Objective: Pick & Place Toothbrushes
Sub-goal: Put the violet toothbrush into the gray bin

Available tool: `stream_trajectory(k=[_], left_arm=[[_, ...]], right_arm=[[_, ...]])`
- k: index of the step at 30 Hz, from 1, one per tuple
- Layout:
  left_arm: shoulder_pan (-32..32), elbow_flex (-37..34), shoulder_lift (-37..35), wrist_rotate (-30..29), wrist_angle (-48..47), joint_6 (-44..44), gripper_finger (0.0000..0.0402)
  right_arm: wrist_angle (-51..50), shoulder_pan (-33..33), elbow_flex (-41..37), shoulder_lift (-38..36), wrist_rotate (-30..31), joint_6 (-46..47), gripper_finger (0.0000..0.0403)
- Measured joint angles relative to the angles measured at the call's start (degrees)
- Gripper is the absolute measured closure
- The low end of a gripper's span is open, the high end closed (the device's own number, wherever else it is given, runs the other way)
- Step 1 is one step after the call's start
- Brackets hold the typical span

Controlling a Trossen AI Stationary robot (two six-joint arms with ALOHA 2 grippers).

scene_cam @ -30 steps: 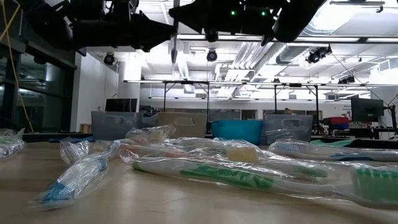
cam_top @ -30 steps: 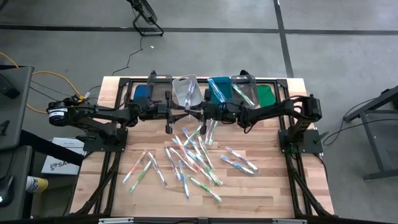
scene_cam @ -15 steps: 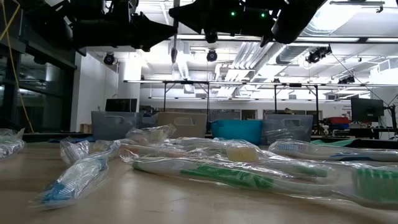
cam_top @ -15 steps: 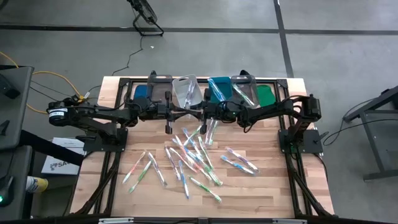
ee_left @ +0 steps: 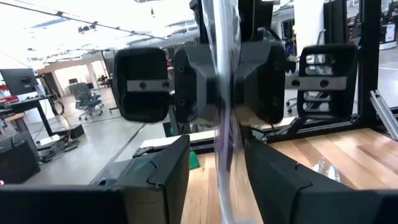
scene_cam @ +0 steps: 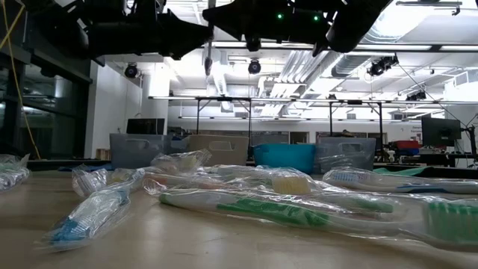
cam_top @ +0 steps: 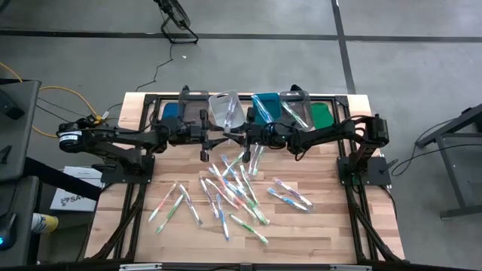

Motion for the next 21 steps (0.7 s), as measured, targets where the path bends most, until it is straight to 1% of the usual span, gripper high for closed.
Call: stream_trajectory(k=[4,9,11,13,17,18,21], left_arm=[[0.0,1.4,1.5,1.7,-0.3,0.0,0.0248],[0.0,2.7,4.3,1.8,-0.7,-0.3,0.0253],[0.0,2.8,4.6,1.7,-0.9,-0.4,0.0269],[0.0,2.8,4.6,1.7,-1.2,-0.4,0.0297],[0.0,2.8,4.6,1.6,-1.3,-0.4,0.0378],[0.0,2.8,4.6,1.6,-1.3,-0.4,0.0385],[0.0,2.8,4.6,1.1,-1.7,0.3,0.0379]], right_arm=[[0.0,0.0,0.0,0.0,-0.1,0.0,0.0373],[-0.5,0.0,0.0,0.0,0.4,-0.3,0.0373],[-1.0,0.0,0.0,0.0,0.7,-0.5,0.0373],[-1.0,0.0,0.0,0.0,0.8,-0.5,0.0373],[-0.9,0.0,0.0,0.0,1.0,0.0,0.0373],[-0.9,0.0,0.0,0.0,1.4,0.1,0.0373],[-1.5,0.1,0.0,0.0,2.9,0.1,0.0371]])
